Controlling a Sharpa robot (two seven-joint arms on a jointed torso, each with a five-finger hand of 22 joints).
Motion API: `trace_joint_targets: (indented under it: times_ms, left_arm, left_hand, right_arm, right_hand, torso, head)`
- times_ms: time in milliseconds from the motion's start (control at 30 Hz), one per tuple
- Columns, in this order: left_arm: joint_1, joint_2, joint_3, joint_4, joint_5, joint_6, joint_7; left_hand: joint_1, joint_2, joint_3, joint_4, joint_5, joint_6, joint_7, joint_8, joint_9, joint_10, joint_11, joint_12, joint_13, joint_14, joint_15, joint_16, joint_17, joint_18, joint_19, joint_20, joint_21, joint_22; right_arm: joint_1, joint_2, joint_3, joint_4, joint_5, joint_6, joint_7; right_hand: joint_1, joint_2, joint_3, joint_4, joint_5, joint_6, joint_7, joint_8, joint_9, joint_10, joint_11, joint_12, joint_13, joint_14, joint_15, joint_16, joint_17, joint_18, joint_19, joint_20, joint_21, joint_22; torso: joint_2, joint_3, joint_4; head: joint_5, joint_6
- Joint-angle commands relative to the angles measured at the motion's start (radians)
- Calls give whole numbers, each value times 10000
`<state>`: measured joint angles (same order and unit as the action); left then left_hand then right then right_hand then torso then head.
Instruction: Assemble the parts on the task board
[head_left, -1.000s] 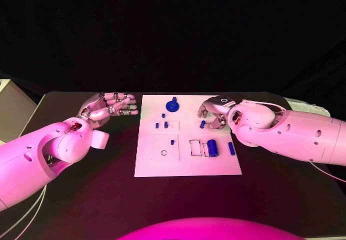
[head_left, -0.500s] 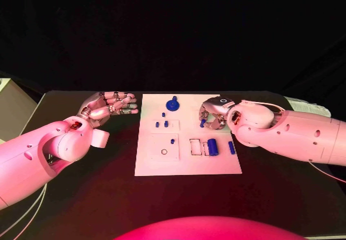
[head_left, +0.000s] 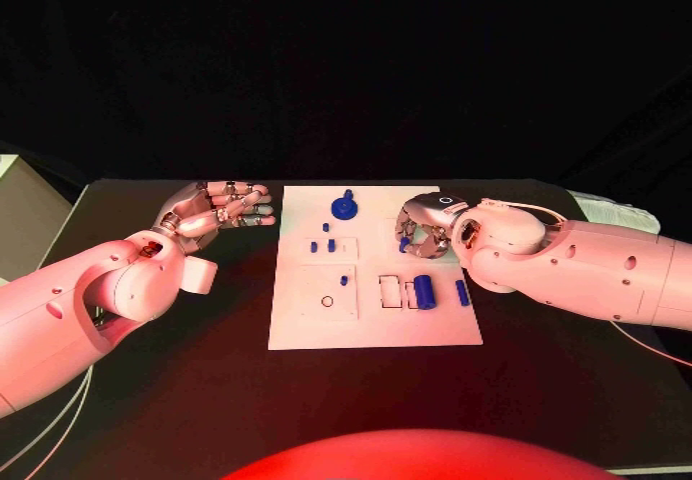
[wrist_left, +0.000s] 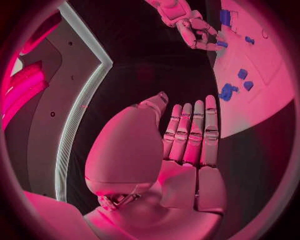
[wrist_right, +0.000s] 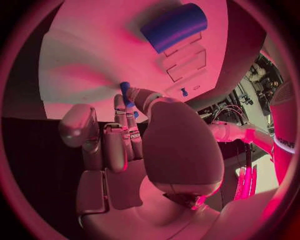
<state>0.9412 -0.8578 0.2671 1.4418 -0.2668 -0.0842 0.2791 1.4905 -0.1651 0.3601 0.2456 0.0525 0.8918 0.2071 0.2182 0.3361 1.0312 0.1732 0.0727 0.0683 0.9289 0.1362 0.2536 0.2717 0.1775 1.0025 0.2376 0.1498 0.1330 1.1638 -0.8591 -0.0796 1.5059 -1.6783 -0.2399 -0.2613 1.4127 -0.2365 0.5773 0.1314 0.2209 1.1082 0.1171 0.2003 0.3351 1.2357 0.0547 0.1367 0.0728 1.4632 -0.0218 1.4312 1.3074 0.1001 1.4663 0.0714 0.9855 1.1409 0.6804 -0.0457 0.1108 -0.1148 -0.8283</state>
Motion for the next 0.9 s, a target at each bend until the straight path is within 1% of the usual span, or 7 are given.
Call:
trace_joint_targets:
  times_ms: [33,167,233,367,533,700,900]
  left_arm:
    - [-12,16,7,7,60,126,29]
    - [-14,16,7,2,60,140,17]
    - [-15,20,7,-3,60,151,4]
    - [-22,23,7,-8,63,151,1]
    - [-29,27,7,-45,73,145,-9]
    - [-33,44,7,-77,80,147,-15]
    - [-34,81,7,-101,85,158,-14]
  left_hand:
    - [81,1,-36,9,-24,20,38,-52,-15,30,-24,-27,17,-8,16,-45,1,57,61,7,-51,-15]
    - [106,12,-29,-4,-24,24,36,-53,-18,31,-25,-29,16,-3,16,-61,3,58,69,7,-61,-26]
    - [106,12,-29,-4,-24,24,36,-53,-18,31,-25,-29,16,-3,16,-61,3,58,69,7,-61,-26]
    - [123,17,-24,-14,-24,27,37,-53,-21,29,-25,-31,15,-1,16,-72,5,58,73,6,-68,-32]
    - [135,23,-20,-21,-24,28,38,-54,-23,25,-23,-34,14,0,16,-81,6,59,78,6,-73,-37]
    - [135,23,-20,-21,-24,28,38,-54,-23,25,-23,-34,14,0,16,-81,6,59,78,6,-73,-37]
    - [135,23,-20,-21,-24,28,38,-54,-23,25,-23,-34,14,0,16,-81,6,59,78,6,-73,-37]
  right_arm:
    - [-68,24,-34,8,403,-98,46]
    - [-74,12,-33,35,671,-241,20]
    - [-76,-8,-32,74,771,-317,2]
    - [-63,-80,-8,224,875,-407,-24]
    - [36,-296,157,639,1118,-474,-52]
    - [256,-548,300,1229,1332,-533,-89]
    - [371,-614,377,1946,1369,-597,-103]
  right_hand:
    - [-3,180,59,-41,83,102,-9,66,81,117,-15,-71,20,598,-80,38,366,64,194,-82,83,35]
    - [-10,271,178,-130,30,93,-10,113,149,186,-25,-139,19,604,-94,51,385,63,197,-98,81,43]
    - [-41,271,283,-203,172,55,4,132,196,214,-18,-205,15,601,-92,43,370,61,199,-104,78,48]
    - [-55,268,321,-234,228,51,7,146,217,229,-17,-228,15,603,-91,47,377,58,201,-105,91,61]
    - [-89,248,348,-257,252,33,14,153,237,224,-8,-264,10,599,-87,35,358,61,197,-105,65,46]
    - [-94,242,352,-264,255,30,16,155,241,223,-6,-272,8,600,-86,39,364,60,197,-105,67,48]
    - [-109,227,357,-276,252,26,21,159,250,224,-3,-285,7,600,-84,39,364,58,199,-104,75,56]
  torso:
    - [-6,-5,3]
    - [-13,0,3]
    - [-13,4,1]
    - [-12,6,-8]
    - [-10,13,4]
    - [-21,-2,-12]
    - [-18,10,-6]
  head:
    - [-9,-16]
    - [-8,-9]
    - [1,-1]
    - [26,9]
    - [21,26]
    - [44,28]
    - [83,36]
